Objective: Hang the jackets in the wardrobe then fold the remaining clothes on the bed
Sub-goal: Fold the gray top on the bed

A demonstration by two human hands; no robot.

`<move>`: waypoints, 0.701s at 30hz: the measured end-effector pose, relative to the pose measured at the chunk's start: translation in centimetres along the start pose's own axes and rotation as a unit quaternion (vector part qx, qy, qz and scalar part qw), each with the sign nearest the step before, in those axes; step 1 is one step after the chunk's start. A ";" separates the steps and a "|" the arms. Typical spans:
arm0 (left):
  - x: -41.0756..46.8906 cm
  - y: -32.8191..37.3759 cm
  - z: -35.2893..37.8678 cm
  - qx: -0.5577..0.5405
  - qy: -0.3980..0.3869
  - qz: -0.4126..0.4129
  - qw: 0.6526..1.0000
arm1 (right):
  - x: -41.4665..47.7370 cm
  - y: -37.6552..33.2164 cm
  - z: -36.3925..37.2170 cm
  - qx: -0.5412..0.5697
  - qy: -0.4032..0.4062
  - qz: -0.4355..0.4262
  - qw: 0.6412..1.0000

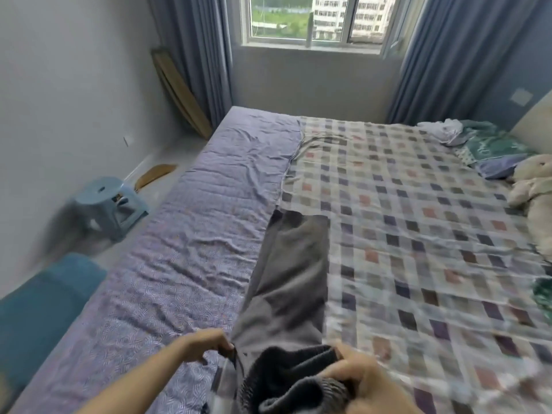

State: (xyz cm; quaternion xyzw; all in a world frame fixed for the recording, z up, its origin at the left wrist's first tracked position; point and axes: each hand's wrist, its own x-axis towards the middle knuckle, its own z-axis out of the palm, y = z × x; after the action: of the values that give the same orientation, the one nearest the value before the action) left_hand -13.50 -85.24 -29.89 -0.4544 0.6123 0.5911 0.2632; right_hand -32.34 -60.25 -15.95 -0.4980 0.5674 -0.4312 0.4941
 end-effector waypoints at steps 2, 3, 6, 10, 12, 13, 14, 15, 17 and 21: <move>1.8 -3.5 0.9 -0.008 -0.014 -0.034 0.999 | 0.8 0.5 -0.2 -0.020 0.013 0.005 1.000; 2.1 -4.3 0.9 -0.011 -0.010 -0.040 0.999 | 1.6 0.3 -0.6 -0.007 0.035 0.016 0.999; 3.5 -4.8 -0.1 -0.100 0.034 -0.055 0.993 | 6.5 0.6 -3.7 0.034 0.122 0.034 0.991; 7.7 -1.9 -2.7 -0.237 0.111 0.003 0.965 | 17.1 2.6 -11.8 0.071 0.277 0.081 0.955; 10.7 -0.4 -3.9 -0.319 0.158 0.031 0.934 | 21.3 5.8 -15.2 0.100 0.321 0.111 0.935; 12.8 0.3 -4.4 -0.340 0.175 0.035 0.923 | 22.7 8.4 -16.0 0.113 0.340 0.160 0.920; 15.3 1.0 -4.9 -0.348 0.185 0.031 0.919 | 23.8 11.9 -16.3 0.128 0.345 0.206 0.907; 16.2 1.1 -4.7 -0.342 0.190 0.027 0.920 | 22.9 14.8 -14.7 0.128 0.342 0.266 0.892; 18.9 1.1 -4.1 -0.313 0.195 0.023 0.929 | 21.2 21.3 -10.7 0.126 0.313 0.372 0.865; 23.1 -0.7 -1.7 -0.214 0.217 0.022 0.952 | 18.5 30.9 -6.1 0.103 0.271 0.452 0.843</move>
State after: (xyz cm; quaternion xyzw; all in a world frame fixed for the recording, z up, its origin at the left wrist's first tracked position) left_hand -22.90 -92.48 -49.81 -0.6040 0.5235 0.6009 0.0079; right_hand -42.96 -74.54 -47.89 0.0045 0.7931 -0.3335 0.5097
